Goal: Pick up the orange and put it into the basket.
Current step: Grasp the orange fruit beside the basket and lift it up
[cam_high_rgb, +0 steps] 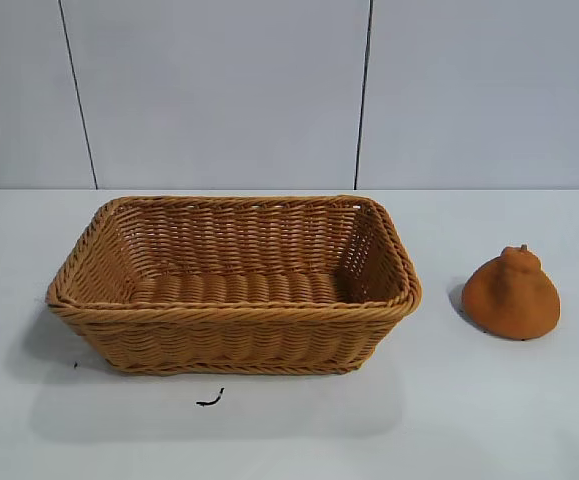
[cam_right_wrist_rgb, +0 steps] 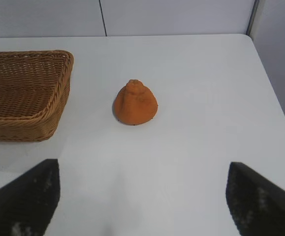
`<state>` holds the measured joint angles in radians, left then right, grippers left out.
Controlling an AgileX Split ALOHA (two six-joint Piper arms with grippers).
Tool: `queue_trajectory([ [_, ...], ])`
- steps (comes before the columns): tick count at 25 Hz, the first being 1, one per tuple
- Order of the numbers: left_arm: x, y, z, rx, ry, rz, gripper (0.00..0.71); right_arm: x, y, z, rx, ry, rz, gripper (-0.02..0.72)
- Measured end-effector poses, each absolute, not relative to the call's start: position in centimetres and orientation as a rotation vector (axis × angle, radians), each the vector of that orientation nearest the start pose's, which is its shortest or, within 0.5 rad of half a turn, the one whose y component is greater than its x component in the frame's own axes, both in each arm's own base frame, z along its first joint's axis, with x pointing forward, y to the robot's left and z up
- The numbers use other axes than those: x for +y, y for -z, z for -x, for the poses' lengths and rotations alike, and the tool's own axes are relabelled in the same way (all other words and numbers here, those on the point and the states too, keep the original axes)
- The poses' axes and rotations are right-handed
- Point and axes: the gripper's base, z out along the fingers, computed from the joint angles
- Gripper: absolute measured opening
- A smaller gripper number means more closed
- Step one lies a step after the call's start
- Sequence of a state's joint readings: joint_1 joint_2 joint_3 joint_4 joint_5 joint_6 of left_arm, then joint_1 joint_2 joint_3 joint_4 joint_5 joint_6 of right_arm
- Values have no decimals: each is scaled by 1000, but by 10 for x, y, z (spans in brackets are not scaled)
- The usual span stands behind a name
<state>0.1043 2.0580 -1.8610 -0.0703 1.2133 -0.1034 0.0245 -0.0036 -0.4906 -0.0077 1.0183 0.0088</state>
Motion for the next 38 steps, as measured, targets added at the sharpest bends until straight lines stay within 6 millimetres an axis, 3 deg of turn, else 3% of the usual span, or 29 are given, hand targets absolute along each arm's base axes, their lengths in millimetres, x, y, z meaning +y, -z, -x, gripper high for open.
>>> queue_trajectory([
  [5,33,-263,-419,2912,124,273,695,-1,-278,3,2008,-12,16,631],
  [10,29,-274,-378,2944,122,219,695,-1,-278,3,2008,-12,16,631],
  [16,21,-303,-302,2920,112,140,695,-1,-278,3,2008,-12,16,631],
  [21,15,-314,-236,2876,106,120,695,-1,-278,3,2008,-12,16,631],
  [27,8,-305,-159,2764,92,116,695,-1,-278,3,2009,-12,16,631],
  [34,2,-279,-93,2569,69,116,695,-1,-278,3,2009,-12,16,631],
  [38,0,-265,-66,2507,54,107,695,-1,-278,3,2009,-12,16,631],
])
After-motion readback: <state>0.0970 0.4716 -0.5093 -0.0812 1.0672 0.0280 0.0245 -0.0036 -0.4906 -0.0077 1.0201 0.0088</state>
